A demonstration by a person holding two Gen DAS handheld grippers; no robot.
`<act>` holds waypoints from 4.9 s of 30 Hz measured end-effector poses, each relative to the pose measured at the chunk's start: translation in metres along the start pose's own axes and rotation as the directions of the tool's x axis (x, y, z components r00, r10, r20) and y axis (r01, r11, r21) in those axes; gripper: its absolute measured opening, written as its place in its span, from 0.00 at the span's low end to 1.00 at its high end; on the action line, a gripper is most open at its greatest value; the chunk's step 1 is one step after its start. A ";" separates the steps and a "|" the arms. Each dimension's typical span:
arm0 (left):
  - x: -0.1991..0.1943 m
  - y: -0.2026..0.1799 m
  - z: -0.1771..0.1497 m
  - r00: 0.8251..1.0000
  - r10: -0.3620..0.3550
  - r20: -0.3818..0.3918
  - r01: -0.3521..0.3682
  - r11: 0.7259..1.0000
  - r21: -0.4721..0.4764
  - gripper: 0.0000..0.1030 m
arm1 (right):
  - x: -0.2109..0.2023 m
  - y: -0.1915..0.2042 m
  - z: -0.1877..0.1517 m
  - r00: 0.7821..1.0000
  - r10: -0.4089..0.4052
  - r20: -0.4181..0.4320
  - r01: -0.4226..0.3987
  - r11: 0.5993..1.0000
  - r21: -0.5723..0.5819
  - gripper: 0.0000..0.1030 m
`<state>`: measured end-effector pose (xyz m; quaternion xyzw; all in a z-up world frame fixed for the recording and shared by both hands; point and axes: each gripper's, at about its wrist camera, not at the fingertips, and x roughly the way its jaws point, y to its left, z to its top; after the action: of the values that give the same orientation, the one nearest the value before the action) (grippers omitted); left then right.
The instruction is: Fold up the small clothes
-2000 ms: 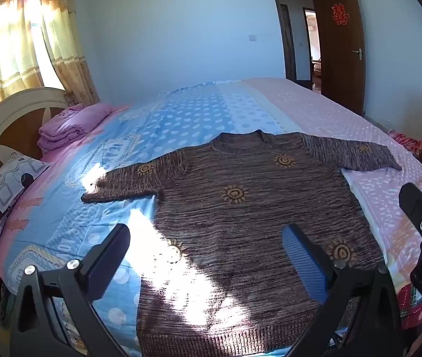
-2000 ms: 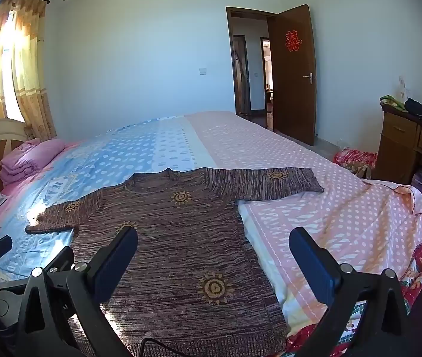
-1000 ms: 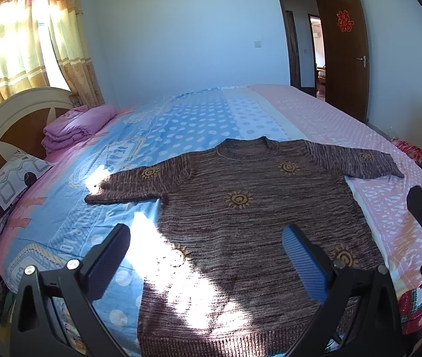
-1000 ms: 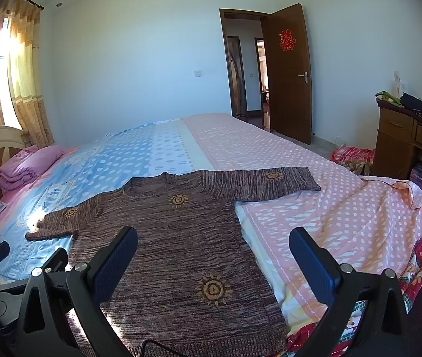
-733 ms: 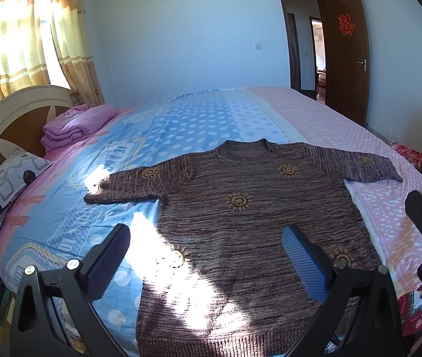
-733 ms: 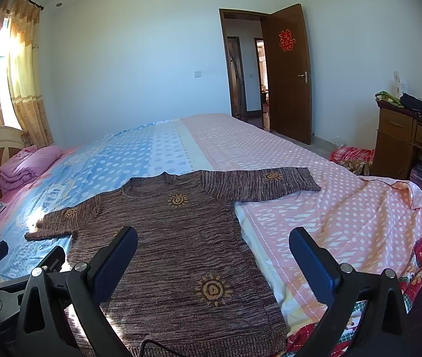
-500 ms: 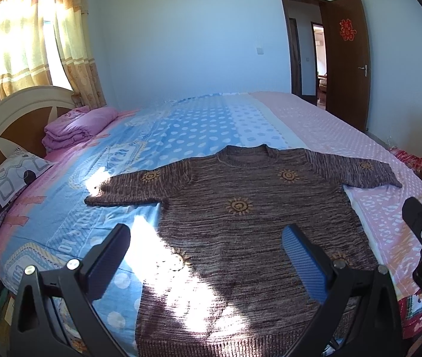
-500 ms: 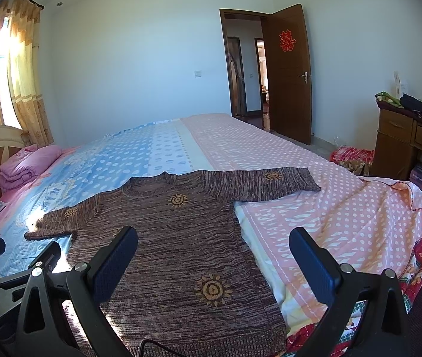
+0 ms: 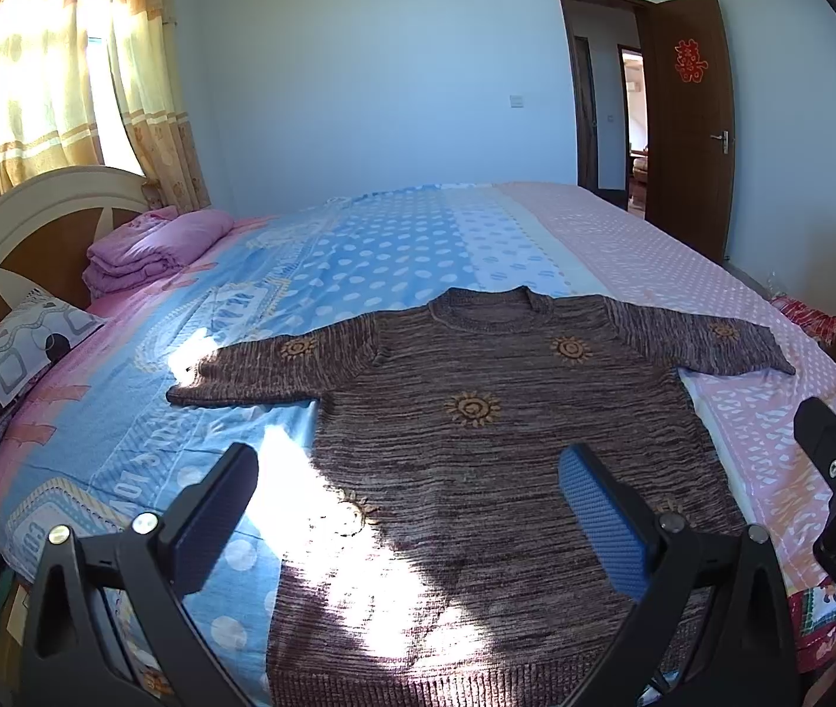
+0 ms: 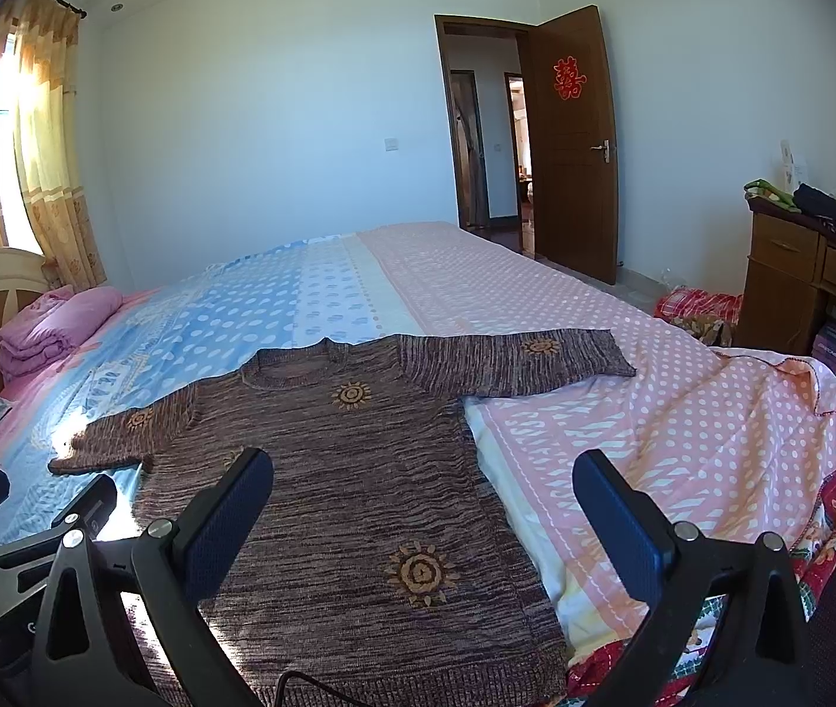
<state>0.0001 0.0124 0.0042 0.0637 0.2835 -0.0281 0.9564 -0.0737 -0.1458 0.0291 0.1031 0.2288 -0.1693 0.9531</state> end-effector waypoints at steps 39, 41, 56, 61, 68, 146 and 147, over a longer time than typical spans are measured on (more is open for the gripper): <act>0.108 0.022 0.017 0.981 -0.094 -0.169 0.088 0.995 -0.042 1.00 | 0.106 -0.028 0.035 0.994 -0.048 -0.101 0.046 0.999 -0.021 0.99; 0.128 0.033 0.027 0.979 -0.084 -0.188 0.074 0.996 -0.057 1.00 | 0.125 -0.055 0.044 0.990 -0.057 -0.126 0.064 0.997 0.052 0.99; 0.260 0.083 0.026 0.970 0.030 -0.240 -0.074 0.982 -0.176 1.00 | 0.288 -0.275 0.093 0.952 -0.085 -0.293 0.228 0.837 0.498 0.67; 0.275 0.071 0.011 0.960 0.053 -0.274 -0.091 0.988 -0.128 1.00 | 0.345 -0.268 0.087 0.913 -0.151 -0.378 0.301 0.876 0.377 0.60; 0.281 0.067 0.010 0.956 0.038 -0.291 -0.072 0.992 -0.107 1.00 | 0.376 -0.256 0.081 0.869 -0.263 -0.419 0.369 0.908 0.195 0.56; 0.286 0.091 0.000 0.957 -0.079 -0.278 0.006 0.968 -0.252 1.00 | 0.338 -0.017 -0.005 0.950 0.074 -0.304 -0.068 0.997 0.030 0.18; 0.283 0.094 0.001 0.955 -0.085 -0.285 0.010 0.967 -0.255 1.00 | 0.333 -0.021 -0.007 0.950 0.088 -0.301 -0.079 0.996 0.043 0.18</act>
<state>0.2456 0.1003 -0.1397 -0.0611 0.4250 -0.0055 0.9031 0.1944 -0.2551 -0.1361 0.1519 0.3649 -0.1147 0.9114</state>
